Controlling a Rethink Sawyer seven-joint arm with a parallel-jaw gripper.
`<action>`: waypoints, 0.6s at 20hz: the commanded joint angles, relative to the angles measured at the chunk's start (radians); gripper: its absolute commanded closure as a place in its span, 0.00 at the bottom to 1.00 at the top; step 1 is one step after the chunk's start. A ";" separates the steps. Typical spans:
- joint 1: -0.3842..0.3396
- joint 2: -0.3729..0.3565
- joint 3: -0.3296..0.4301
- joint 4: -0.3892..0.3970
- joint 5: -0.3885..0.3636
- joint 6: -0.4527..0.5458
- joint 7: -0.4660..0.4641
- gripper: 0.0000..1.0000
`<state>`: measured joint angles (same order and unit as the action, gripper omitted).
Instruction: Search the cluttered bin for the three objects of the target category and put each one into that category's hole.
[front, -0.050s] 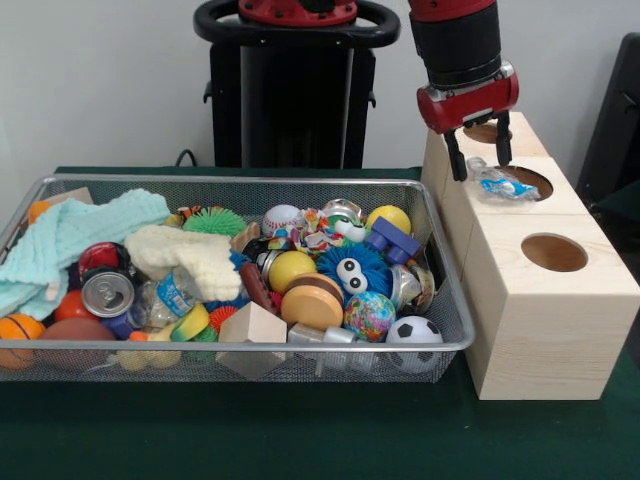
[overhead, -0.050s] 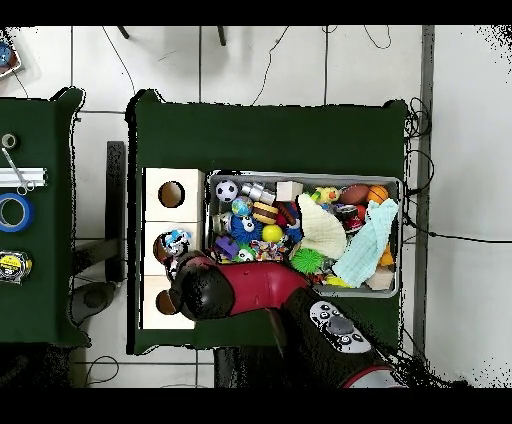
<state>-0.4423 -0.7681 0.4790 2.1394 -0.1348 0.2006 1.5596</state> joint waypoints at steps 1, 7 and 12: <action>0.018 0.117 -0.015 -0.019 0.018 -0.058 0.179 0.00; 0.003 0.071 0.008 0.020 0.051 -0.007 0.192 0.00; -0.039 -0.125 0.083 0.124 0.148 0.115 0.217 0.00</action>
<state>-0.4454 -0.7895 0.4812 2.1626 -0.0889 0.2005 1.5596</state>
